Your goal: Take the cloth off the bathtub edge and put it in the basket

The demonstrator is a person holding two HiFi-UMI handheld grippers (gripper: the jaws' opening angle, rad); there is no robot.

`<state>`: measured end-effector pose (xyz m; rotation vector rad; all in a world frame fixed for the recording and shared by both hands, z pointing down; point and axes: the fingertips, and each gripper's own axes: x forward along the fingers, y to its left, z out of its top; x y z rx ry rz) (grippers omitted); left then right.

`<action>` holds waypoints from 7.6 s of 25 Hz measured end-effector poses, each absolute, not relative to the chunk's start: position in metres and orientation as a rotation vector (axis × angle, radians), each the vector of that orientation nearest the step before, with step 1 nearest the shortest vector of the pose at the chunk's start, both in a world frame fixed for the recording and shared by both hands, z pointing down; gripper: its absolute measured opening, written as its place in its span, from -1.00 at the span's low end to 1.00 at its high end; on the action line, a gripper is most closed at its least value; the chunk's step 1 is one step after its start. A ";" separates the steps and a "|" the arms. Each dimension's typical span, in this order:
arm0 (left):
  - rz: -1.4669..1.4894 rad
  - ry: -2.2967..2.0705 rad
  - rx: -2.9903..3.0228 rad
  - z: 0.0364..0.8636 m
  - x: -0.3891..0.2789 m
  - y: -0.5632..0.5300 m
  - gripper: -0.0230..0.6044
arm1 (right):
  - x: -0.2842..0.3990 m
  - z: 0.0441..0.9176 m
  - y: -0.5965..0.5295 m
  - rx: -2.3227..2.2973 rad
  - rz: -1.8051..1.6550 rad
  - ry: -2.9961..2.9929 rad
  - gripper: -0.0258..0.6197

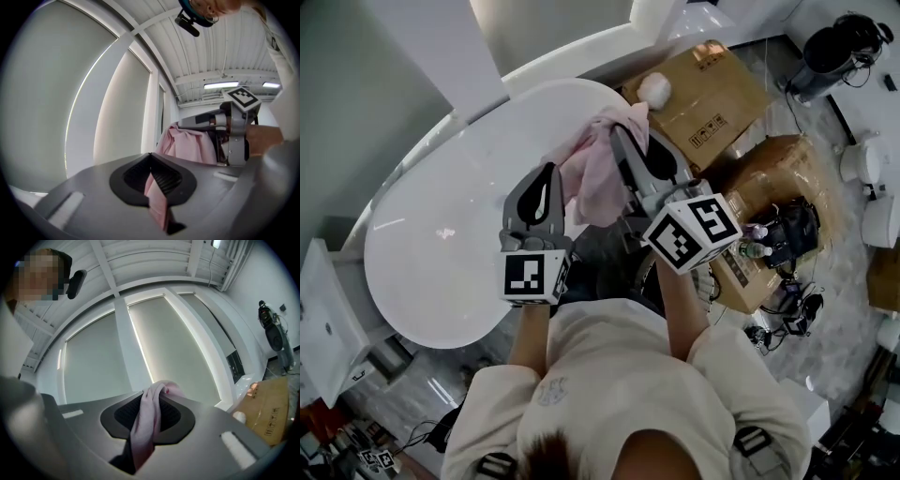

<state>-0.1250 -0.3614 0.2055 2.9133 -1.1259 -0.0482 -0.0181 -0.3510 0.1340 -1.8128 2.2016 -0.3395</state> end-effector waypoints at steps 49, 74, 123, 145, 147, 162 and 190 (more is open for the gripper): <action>-0.057 0.004 3.111 0.197 0.140 -0.012 -0.90 | 0.189 0.128 0.086 -2.435 -0.138 1.400 -0.73; 0.005 0.451 3.055 0.209 0.192 0.037 -0.90 | 0.205 0.185 0.161 -2.634 -0.257 0.997 -0.73; 0.210 0.323 3.011 0.276 0.180 -0.011 -0.90 | 0.186 0.340 0.141 -2.539 -0.614 0.958 -0.73; 0.297 0.313 2.958 0.371 0.186 -0.010 -0.90 | 0.188 0.448 0.137 -2.548 -0.758 0.899 -0.73; 0.309 0.298 2.949 0.382 0.187 -0.010 -0.90 | 0.189 0.459 0.137 -2.546 -0.778 0.894 -0.73; 0.394 0.237 2.941 0.454 0.204 0.003 -0.90 | 0.203 0.538 0.140 -2.529 -0.877 0.927 -0.73; 0.498 0.221 2.869 0.532 0.183 0.015 -0.90 | 0.193 0.660 0.155 -2.541 -1.029 0.813 -0.73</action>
